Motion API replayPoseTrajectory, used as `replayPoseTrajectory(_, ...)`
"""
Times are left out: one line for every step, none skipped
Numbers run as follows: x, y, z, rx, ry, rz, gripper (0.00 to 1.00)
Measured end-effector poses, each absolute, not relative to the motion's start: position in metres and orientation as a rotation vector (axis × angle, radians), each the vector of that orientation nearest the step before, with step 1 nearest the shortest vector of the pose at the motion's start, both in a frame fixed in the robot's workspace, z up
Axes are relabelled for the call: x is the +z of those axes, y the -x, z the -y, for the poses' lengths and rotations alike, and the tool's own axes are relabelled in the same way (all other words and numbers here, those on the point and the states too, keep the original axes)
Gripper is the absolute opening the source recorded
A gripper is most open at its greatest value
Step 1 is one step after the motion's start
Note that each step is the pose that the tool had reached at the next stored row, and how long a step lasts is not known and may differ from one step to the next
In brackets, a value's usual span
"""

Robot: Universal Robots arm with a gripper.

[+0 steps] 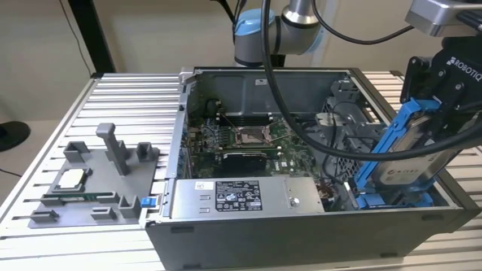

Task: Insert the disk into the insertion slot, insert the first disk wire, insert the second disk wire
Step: 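Insert the disk into the insertion slot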

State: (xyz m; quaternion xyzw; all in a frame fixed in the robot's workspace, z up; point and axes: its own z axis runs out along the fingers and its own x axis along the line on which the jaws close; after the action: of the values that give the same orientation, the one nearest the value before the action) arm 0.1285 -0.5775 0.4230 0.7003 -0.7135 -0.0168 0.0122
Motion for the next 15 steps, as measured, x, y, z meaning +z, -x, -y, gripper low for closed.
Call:
replayPoseTrajectory(0.4224,-0.1285,0.5775,-0.054,-2.184,2.225,0.0)
replayPoseTrajectory(0.4217,-0.1285,0.5774,-0.056,-2.185,2.226,0.0)
replayPoseTrajectory(0.4213,-0.1285,0.5773,-0.058,-2.186,2.227,0.0)
replayPoseTrajectory(0.4209,-0.1285,0.5772,-0.06,-2.187,2.227,0.0)
replayPoseTrajectory(0.4203,-0.1285,0.5772,-0.063,-2.188,2.229,0.0)
replayPoseTrajectory(0.4197,-0.1285,0.5771,-0.065,-2.189,2.23,0.0)
replayPoseTrajectory(0.4191,-0.1285,0.577,-0.067,-2.19,2.231,0.0)
replayPoseTrajectory(0.4184,-0.1285,0.5769,-0.069,-2.19,2.231,0.0)
replayPoseTrajectory(0.4176,-0.1285,0.5768,-0.07,-2.191,2.232,0.0)
replayPoseTrajectory(0.4168,-0.1285,0.5769,-0.072,-2.192,2.233,0.0)
replayPoseTrajectory(0.4162,-0.1285,0.5769,-0.074,-2.193,2.233,0.0)
replayPoseTrajectory(0.4156,-0.1285,0.5768,-0.076,-2.194,2.234,0.0)
replayPoseTrajectory(0.415,-0.1285,0.5768,-0.078,-2.195,2.235,0.0)
replayPoseTrajectory(0.4145,-0.1285,0.5768,-0.08,-2.196,2.236,0.0)
replayPoseTrajectory(0.4139,-0.1285,0.5767,-0.082,-2.196,2.237,0.0)
